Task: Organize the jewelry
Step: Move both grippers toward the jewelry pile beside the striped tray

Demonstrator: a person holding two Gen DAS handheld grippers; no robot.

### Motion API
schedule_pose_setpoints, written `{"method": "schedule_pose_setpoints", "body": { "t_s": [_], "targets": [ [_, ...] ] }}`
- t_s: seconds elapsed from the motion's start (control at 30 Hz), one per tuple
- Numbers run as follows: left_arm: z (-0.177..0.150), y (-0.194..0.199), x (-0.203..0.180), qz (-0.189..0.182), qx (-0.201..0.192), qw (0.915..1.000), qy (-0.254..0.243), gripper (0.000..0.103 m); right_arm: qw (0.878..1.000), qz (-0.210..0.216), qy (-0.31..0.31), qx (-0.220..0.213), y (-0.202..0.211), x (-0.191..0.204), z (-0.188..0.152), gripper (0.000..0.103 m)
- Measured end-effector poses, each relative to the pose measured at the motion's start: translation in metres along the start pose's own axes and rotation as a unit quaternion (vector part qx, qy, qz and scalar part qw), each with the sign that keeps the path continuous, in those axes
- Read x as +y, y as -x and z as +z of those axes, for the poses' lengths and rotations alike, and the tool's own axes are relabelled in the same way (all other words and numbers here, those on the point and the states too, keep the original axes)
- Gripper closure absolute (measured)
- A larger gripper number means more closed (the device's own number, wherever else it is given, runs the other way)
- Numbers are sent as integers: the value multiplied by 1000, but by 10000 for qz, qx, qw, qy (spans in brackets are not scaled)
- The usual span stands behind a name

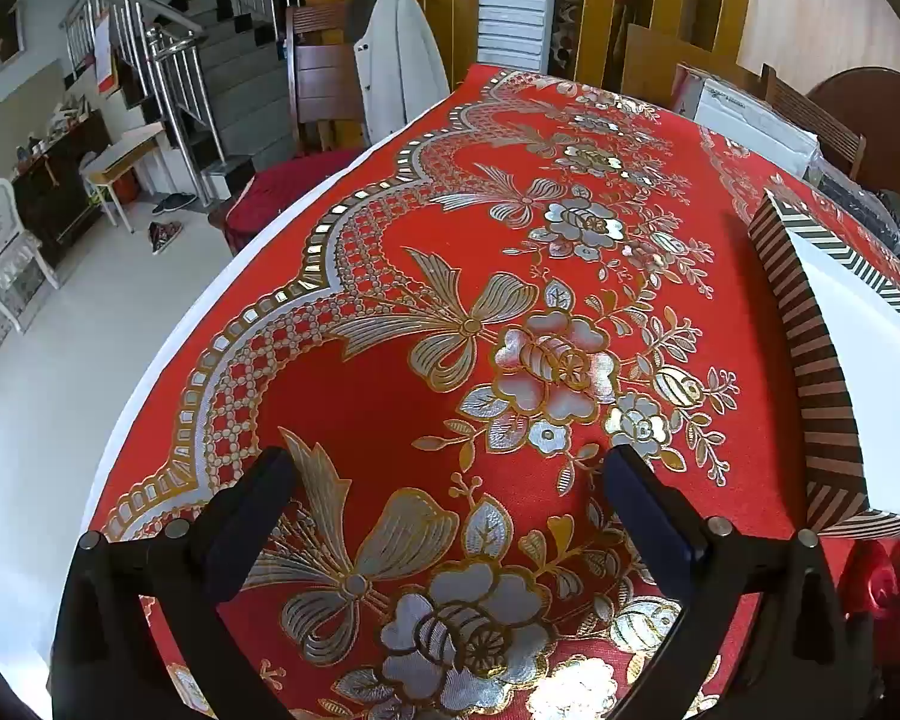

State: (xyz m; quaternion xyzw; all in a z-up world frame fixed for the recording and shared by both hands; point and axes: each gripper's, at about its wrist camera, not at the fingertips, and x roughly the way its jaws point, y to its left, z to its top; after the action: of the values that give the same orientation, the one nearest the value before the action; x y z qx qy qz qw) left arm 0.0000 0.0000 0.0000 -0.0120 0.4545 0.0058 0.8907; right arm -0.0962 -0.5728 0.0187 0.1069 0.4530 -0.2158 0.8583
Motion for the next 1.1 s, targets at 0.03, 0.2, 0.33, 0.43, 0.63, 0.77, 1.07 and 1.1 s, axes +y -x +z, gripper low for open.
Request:
{"method": "schedule_pose_setpoints", "body": {
  "t_s": [0.03, 0.2, 0.33, 0.43, 0.63, 0.77, 1.07, 1.1],
  "targets": [
    [0, 0, 0, 3, 1, 10000, 10, 8, 10000, 3, -2, -4, 0, 0, 0, 0],
    [-1, 1, -2, 86, 14, 9999, 75, 8, 10000, 13, 19, -2, 0, 0, 0, 0],
    [-11, 13, 1, 85, 49, 9999, 84, 17, 9998, 93, 127, 150, 3, -3, -2, 0],
    [-17, 24, -5, -7, 81, 10000, 17, 31, 9996, -19, -43, 262, 16, -7, -15, 1],
    [-23, 65, -10, -69, -234, 9997, 46, 35, 9997, 180, 120, -133, 80, 8, -33, 3],
    [-26, 98, -17, -183, -521, 9985, 65, 35, 9984, 344, 200, -413, 121, 22, -45, 3],
    [-42, 139, -53, -289, -712, 9968, -216, 35, 9928, 954, 516, -516, 165, 69, -85, 3],
    [-45, 142, -57, -344, -703, 9967, -221, 35, 9919, 1066, 497, -486, 168, 75, -88, 3]
  ]
}}
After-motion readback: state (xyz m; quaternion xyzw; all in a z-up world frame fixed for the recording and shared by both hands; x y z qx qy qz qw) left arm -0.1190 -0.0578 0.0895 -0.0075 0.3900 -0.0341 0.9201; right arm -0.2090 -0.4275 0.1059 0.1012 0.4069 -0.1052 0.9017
